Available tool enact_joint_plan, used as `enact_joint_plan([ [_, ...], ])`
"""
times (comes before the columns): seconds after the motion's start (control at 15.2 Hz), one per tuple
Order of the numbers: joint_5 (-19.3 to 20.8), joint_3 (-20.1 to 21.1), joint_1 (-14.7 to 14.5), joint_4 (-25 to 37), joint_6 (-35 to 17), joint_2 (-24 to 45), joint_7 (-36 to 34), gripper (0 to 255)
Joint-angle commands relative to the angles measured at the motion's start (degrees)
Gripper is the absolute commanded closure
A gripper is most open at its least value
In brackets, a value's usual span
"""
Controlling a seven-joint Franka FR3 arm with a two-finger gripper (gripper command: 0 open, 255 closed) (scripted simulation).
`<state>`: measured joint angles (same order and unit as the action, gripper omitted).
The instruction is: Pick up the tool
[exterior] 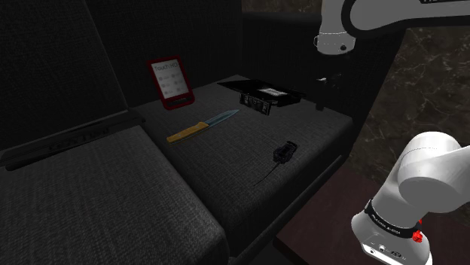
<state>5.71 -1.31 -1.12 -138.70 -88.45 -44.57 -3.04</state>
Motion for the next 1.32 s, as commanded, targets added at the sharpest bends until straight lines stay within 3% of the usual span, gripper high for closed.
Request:
enact_joint_plan([
  [0.0, 0.0, 0.0, 0.0, 0.0, 0.0, 0.0, 0.0, 0],
  [0.73, -14.42, 17.08, 3.44, 8.05, -0.83, 10.03, -38.61, 0],
  [1.25, -17.83, 27.44, 7.83, 20.83, -4.27, 24.86, -66.43, 0],
])
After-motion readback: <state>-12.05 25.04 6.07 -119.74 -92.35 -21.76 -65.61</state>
